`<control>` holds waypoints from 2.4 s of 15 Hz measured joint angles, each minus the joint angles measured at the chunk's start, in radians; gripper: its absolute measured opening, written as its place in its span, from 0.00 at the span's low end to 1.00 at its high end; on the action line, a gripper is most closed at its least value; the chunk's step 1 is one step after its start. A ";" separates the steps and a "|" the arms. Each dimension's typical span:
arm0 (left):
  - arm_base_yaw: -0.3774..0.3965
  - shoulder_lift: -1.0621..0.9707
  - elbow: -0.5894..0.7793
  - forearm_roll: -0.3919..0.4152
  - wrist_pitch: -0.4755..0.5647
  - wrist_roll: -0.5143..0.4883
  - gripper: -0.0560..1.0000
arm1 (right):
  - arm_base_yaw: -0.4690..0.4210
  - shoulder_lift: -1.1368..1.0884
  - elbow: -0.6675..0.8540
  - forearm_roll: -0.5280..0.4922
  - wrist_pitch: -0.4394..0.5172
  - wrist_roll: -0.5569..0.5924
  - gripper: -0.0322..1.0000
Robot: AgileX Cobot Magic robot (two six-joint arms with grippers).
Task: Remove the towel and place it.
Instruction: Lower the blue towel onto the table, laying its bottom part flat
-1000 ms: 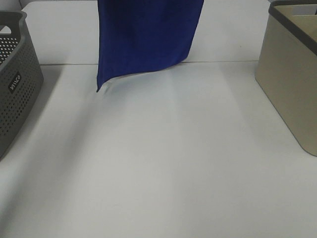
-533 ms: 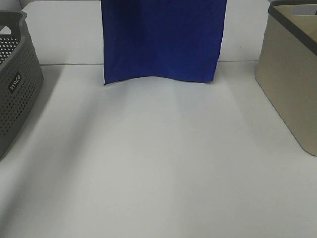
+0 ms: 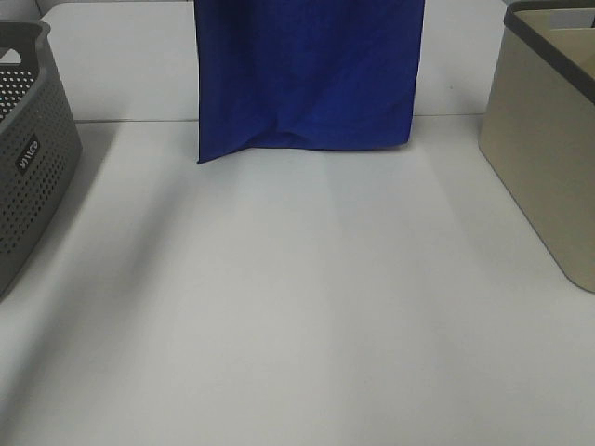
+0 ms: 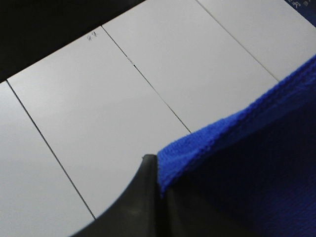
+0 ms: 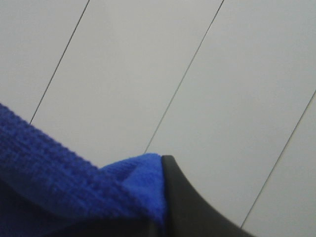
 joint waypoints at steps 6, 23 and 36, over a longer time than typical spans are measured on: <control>0.001 0.008 -0.066 0.000 0.008 0.024 0.05 | -0.004 0.017 -0.082 -0.001 0.051 0.044 0.05; -0.162 -0.104 -0.067 -0.503 1.348 0.097 0.05 | -0.069 -0.113 -0.083 -0.034 1.071 0.084 0.05; -0.164 -0.415 -0.067 -0.738 1.604 -0.029 0.05 | -0.069 -0.328 -0.086 0.068 1.439 0.142 0.05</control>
